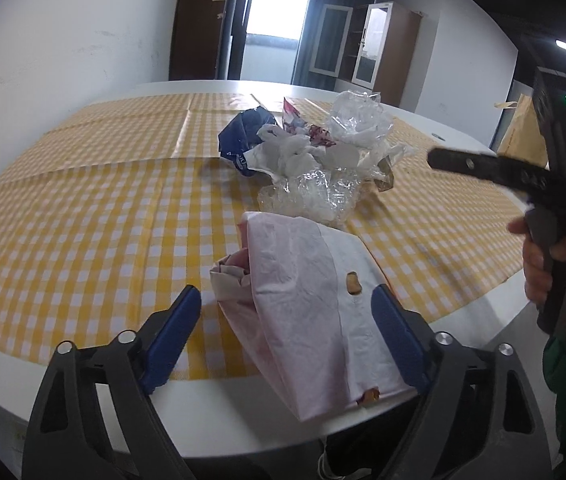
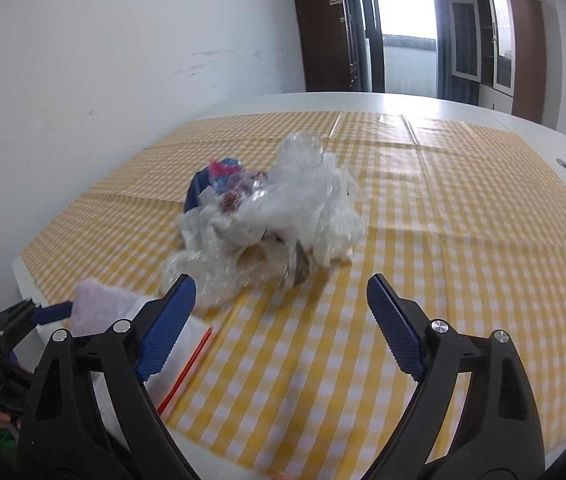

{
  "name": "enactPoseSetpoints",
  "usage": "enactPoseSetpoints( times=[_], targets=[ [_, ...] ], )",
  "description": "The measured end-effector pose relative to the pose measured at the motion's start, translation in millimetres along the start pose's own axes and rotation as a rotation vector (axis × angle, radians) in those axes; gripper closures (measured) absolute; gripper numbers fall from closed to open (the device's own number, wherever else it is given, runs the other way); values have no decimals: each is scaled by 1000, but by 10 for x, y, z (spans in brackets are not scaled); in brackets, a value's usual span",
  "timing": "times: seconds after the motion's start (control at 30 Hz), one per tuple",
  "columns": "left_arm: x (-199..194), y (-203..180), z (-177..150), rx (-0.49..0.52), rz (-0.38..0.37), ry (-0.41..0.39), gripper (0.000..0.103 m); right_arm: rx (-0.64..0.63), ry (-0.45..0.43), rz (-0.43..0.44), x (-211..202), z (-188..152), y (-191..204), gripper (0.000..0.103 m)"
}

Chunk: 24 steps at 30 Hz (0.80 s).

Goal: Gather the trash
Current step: 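Grasp the white folded paper with the left tool while the right tool grasps a clear plastic bag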

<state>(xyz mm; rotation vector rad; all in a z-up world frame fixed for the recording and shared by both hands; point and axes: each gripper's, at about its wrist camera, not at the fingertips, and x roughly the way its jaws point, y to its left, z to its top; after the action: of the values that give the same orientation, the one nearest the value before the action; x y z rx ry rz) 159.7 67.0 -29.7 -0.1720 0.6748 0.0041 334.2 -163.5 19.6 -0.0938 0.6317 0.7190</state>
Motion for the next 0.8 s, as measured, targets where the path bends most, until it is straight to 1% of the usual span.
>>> enactPoseSetpoints(
  times=[0.07,0.13,0.2,0.27,0.4,0.43,0.47,0.5,0.53,0.57,0.63,0.67,0.73,0.8],
  targets=[
    [37,25,10,-8,-9,14,30,-4,-5,-2,93,135,-16,23],
    [67,47,20,-9,-12,23,35,-8,-8,-6,187,273,-39,24],
    [99,64,29,-8,-14,34,42,-13,-10,-10,288,403,-57,27],
    [125,73,33,-9,-28,47,51,-18,-11,-13,382,508,-66,28],
    [197,69,55,5,-36,56,59,-18,3,-22,579,674,-104,36],
    [200,61,51,13,-37,52,63,-17,11,-25,636,700,-113,40],
    [209,51,45,22,-40,54,75,-16,19,-26,685,717,-121,43],
    [214,46,38,26,-43,53,77,-13,28,-27,728,726,-128,49],
    [204,47,32,24,-45,46,81,-11,34,-27,759,730,-134,57],
    [200,53,34,25,-45,43,86,-14,41,-27,792,733,-132,62],
    [181,48,41,38,-34,30,92,-23,47,-38,837,729,-100,80],
    [146,46,44,38,-32,18,95,-27,47,-43,842,723,-87,83],
    [66,52,51,30,-37,-7,96,-36,39,-41,822,721,-52,87],
    [-4,68,54,14,-37,-28,98,-41,17,-50,767,728,-26,88]
  ],
)
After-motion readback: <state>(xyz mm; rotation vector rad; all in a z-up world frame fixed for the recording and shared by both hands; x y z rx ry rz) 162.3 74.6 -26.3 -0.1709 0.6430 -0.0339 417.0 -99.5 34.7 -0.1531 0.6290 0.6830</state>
